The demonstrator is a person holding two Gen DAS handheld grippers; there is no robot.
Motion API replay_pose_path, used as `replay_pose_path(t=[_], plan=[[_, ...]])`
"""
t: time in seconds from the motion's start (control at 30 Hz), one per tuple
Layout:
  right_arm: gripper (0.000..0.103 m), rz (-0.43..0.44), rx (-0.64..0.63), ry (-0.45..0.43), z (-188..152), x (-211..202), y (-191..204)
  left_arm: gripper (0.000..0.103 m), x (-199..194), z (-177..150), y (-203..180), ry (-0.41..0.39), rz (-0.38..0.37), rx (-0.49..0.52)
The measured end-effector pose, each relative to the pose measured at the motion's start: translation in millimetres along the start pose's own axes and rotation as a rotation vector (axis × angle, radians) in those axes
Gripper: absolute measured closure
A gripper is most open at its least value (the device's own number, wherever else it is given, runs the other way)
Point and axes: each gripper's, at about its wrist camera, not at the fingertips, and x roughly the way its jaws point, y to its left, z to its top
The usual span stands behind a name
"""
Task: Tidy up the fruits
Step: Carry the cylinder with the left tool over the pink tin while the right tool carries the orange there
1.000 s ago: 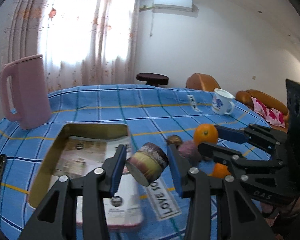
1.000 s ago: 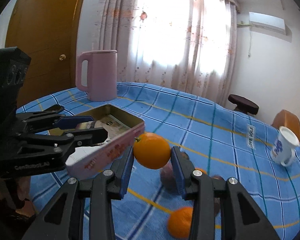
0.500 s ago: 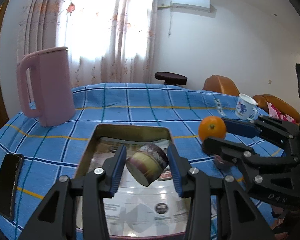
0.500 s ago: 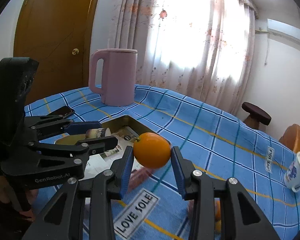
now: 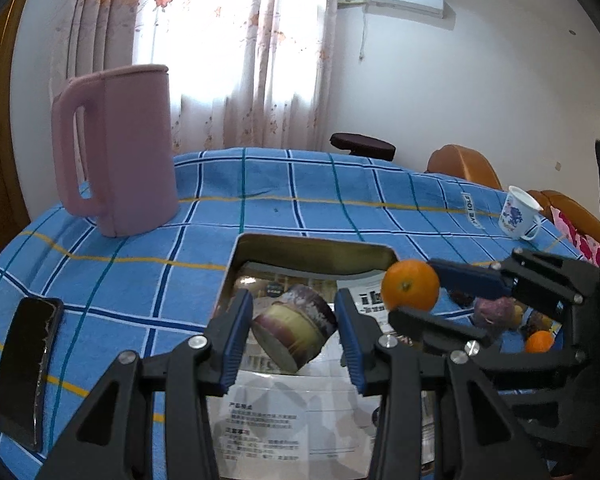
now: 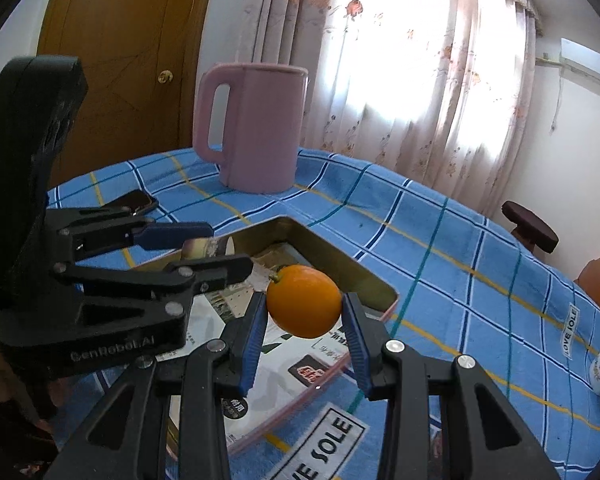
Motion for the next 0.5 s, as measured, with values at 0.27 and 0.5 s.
replay_pose_path(t=[0.27,0.5], plan=[[0.063,0.011,-0.015,0.042,-4.0,14.4,6.8,0.059,7.4,-1.6,4.0,0.030,0.028,0.007],[0.063,0.015,-0.025,0.073,-7.4,24.1,10.4,0.059,13.1,-2.0,5.0,0.050,0.038,0.015]])
